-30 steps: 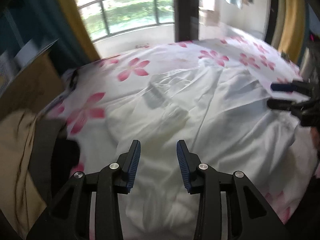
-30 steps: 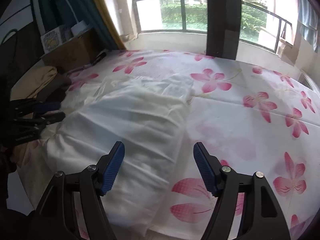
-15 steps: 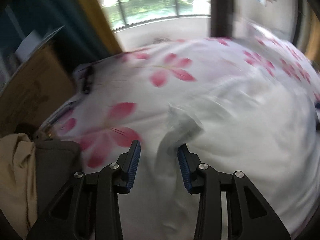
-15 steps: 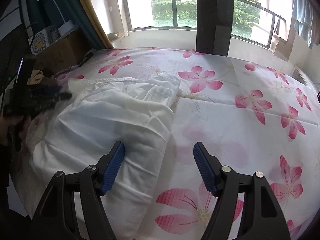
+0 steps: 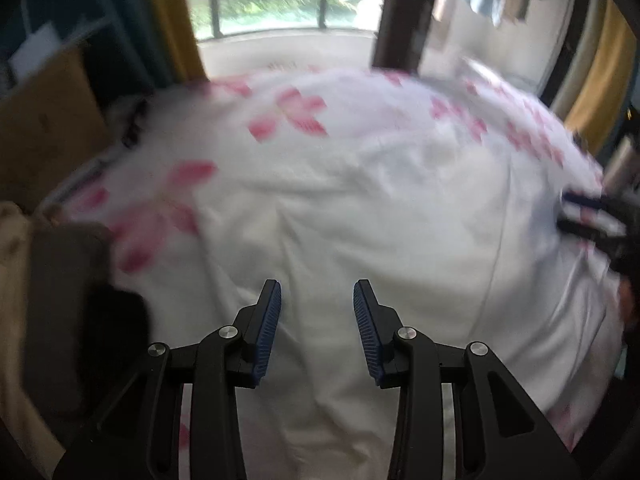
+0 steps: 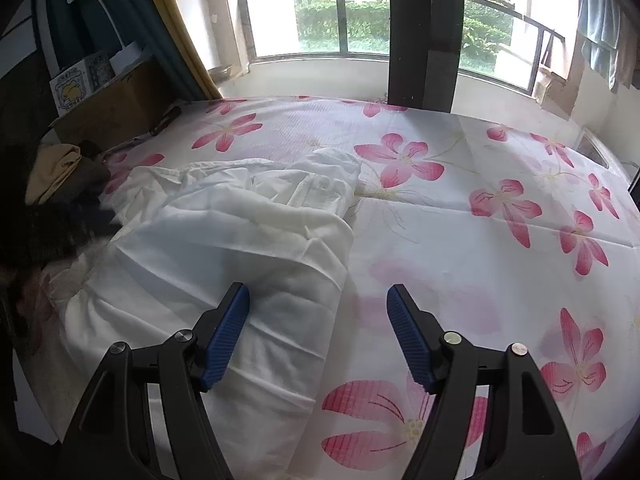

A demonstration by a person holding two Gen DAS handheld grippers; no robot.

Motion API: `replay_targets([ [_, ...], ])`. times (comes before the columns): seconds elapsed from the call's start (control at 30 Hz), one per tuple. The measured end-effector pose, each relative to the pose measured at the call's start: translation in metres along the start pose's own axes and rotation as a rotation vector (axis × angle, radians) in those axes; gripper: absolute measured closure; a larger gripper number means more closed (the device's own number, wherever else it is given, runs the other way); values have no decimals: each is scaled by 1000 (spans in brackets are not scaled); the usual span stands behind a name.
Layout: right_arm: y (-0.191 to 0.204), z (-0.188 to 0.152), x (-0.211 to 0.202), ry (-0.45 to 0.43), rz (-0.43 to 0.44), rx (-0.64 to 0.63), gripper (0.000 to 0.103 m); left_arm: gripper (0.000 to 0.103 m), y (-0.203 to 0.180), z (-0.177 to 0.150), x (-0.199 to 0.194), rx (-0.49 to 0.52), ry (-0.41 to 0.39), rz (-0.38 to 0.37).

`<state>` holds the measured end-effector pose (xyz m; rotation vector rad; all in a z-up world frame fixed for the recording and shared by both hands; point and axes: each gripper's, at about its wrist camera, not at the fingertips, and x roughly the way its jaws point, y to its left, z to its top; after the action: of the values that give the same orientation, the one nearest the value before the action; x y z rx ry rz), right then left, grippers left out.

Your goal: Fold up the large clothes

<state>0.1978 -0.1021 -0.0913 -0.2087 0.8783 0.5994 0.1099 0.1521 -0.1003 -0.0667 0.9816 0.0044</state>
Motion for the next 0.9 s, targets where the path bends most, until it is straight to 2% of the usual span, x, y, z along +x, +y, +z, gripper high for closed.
replay_targets([
  [0.03,0,-1,-2,-2,-2,0,32,63,-4,-5,0,23,-17,19],
  [0.07,0,-2,-3,-3,-4,0,31,77,-8,-8,-3,45,-36,22],
  [0.1,0,-4,-4,-4,-6,-1,31,97,-9,-10,-5,44,-38,7],
  [0.17,-1,-7,-6,-3,-13,3,31,100,-6,-14,-13,13,-53,7],
  [0.37,-4,-16,-12,0,-7,8,31,101,6,-21,-37,-58,-120,68],
  [0.6,-2,-23,-6,5,15,11,31,100,3,-31,-21,-63,-54,81],
  [0.73,0,-26,-12,-3,12,5,31,98,2,-34,-28,-91,-64,93],
  [0.83,-1,-29,-16,-6,7,9,31,98,1,-37,-32,-96,-71,144],
  [0.9,-1,-31,-20,-10,3,9,31,97,3,-41,-36,-116,-75,146],
])
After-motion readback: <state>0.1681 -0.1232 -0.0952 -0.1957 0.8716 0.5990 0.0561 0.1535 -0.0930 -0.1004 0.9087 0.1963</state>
